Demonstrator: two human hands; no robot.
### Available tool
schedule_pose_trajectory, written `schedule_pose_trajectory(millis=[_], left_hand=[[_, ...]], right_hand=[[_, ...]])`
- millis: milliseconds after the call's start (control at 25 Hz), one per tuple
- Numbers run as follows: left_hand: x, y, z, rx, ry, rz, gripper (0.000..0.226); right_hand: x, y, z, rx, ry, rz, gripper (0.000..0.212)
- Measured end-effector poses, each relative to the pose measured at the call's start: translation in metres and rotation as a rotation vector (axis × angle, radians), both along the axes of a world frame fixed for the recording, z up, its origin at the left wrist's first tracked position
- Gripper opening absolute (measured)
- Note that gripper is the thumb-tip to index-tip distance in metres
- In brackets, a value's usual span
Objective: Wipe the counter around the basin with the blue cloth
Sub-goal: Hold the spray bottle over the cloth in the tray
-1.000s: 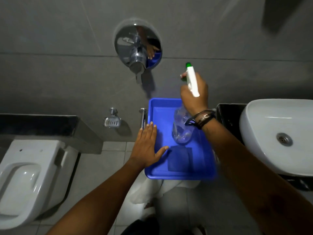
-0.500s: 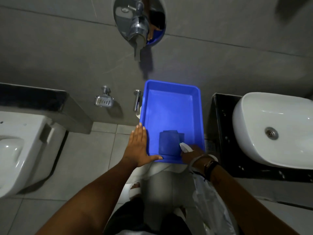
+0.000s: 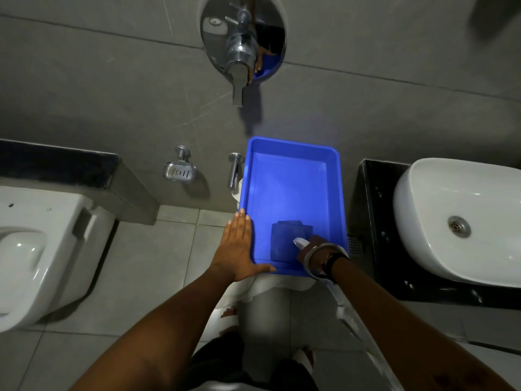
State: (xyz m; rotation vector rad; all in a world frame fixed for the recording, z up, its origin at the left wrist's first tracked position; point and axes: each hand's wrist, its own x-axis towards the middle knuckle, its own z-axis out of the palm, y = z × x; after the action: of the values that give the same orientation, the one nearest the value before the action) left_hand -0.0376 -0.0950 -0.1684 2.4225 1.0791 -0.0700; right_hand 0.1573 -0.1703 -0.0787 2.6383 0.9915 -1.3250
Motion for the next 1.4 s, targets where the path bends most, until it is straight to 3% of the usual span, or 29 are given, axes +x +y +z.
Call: schedule_pose_trajectory(millis=[200, 800, 1400], left_hand=[[0.000, 0.000, 0.000, -0.001, 0.011, 0.000, 0.143], [0.001, 0.000, -0.001, -0.015, 0.014, -0.003, 0.146], [0.002, 0.001, 0.002, -0.012, 0.067, -0.018, 0.149]], right_hand=[[-0.004, 0.006, 0.002, -0.039, -0.085, -0.015, 0.042], [0.008, -0.018, -0.005, 0.072, -0.036, -0.148, 0.046], [-0.001, -0.028, -0.011, 0.159, -0.011, -0.271, 0.034]])
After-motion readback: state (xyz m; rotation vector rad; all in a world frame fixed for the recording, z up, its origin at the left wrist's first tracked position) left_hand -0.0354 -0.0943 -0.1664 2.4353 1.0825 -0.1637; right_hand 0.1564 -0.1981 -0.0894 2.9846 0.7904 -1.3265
